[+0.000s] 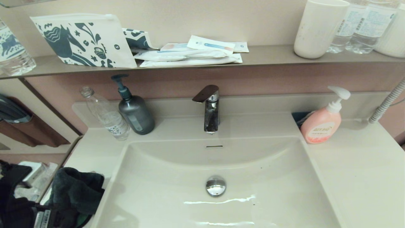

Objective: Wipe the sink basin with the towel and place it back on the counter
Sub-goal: Pick up the cloth

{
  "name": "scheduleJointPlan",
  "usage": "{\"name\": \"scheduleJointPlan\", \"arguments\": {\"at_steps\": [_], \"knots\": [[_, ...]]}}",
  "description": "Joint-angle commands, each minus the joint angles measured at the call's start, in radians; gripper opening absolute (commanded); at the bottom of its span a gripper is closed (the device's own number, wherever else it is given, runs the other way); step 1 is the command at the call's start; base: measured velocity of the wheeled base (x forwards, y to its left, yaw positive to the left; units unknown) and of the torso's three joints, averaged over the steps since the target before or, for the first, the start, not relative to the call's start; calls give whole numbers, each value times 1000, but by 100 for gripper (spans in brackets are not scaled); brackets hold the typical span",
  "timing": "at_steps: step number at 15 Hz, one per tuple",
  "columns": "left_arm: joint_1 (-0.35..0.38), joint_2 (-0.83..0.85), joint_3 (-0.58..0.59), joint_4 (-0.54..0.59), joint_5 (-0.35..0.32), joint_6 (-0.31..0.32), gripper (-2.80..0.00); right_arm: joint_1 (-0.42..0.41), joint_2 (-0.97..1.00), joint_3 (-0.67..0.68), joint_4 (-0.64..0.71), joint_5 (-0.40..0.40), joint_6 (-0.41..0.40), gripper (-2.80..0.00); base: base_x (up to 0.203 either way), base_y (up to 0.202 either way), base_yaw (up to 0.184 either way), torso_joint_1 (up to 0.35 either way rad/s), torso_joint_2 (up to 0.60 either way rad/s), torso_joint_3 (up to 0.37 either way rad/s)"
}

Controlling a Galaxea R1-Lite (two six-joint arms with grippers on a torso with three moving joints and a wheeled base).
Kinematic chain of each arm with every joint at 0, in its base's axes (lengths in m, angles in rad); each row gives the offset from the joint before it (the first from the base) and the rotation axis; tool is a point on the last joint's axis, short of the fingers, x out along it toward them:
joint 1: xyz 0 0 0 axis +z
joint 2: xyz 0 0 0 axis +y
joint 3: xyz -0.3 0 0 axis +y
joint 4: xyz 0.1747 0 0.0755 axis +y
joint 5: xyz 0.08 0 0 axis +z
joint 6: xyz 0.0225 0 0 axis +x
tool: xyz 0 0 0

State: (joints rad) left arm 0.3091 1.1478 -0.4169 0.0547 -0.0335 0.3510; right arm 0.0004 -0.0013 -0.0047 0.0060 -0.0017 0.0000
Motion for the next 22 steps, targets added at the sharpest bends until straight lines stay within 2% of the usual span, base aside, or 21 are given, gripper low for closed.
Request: {"name": "scheduleJointPlan", "arguments": {"at_steps": [1,3,4,9,12,20,22], "knots": [[12,42,-15,0,-24,19,0,0,1,0,0,0,0,-280,0,0,0,0,0,0],[53,93,-16,-45,-100,84,0,0,1,0,0,0,0,-280,0,0,0,0,0,0],[60,111,-15,-81,-117,92,0,1,1,0,0,0,0,-280,0,0,0,0,0,0],[56,197,-29,-104,-139,121,0,0,1,0,0,0,0,-280,0,0,0,0,0,0],[58,248,-25,-184,-141,142,0,1,1,0,0,0,0,-280,0,0,0,0,0,0],[61,370,-33,-274,-160,149,0,1,1,0,0,0,0,-280,0,0,0,0,0,0],[64,393,-28,-326,-160,159,0,1,1,0,0,0,0,-280,0,0,0,0,0,0]]}}
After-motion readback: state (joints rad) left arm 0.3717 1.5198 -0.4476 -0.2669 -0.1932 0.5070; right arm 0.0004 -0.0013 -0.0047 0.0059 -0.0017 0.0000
